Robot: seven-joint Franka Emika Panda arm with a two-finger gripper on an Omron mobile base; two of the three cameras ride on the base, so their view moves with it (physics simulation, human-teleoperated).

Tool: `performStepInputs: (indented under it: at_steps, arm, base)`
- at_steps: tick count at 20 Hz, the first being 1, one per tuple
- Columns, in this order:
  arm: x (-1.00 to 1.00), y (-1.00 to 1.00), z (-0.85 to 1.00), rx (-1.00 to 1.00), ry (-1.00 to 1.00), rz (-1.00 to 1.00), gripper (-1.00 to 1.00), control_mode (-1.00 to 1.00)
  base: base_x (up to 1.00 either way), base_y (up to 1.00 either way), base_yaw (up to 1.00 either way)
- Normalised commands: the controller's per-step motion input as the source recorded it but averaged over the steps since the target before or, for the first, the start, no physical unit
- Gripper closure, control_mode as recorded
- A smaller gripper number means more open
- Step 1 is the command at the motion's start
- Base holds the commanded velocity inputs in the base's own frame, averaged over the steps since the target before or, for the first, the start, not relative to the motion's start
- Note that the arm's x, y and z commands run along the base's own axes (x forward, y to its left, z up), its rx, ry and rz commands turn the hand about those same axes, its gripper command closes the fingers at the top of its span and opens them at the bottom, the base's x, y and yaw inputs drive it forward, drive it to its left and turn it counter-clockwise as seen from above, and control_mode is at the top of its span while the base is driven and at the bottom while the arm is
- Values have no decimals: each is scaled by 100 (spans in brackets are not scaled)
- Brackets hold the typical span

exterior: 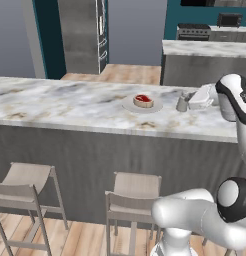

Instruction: Retrieve the shaker from the cabinet and place it next the steak on a plate on the dining table.

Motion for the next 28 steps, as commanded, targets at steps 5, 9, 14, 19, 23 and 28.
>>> performStepInputs:
  at_steps: [5,9,14,19,23,28]
  arm:
    - [17,-1,-27,0,3,5,100,-100]
    - [21,-17,-10,0,0,3,100,-100]
    - [40,-13,0,0,0,0,100,-100]
    - [47,-4,-3,0,0,0,100,-100]
    - [42,-2,-11,0,0,0,100,-100]
    - [12,-35,-4,0,0,0,100,-100]
  base:
    - [0,0,0]
    - [0,0,0]
    - [0,0,0]
    - [0,0,0]
    - [0,0,0]
    - [0,0,0]
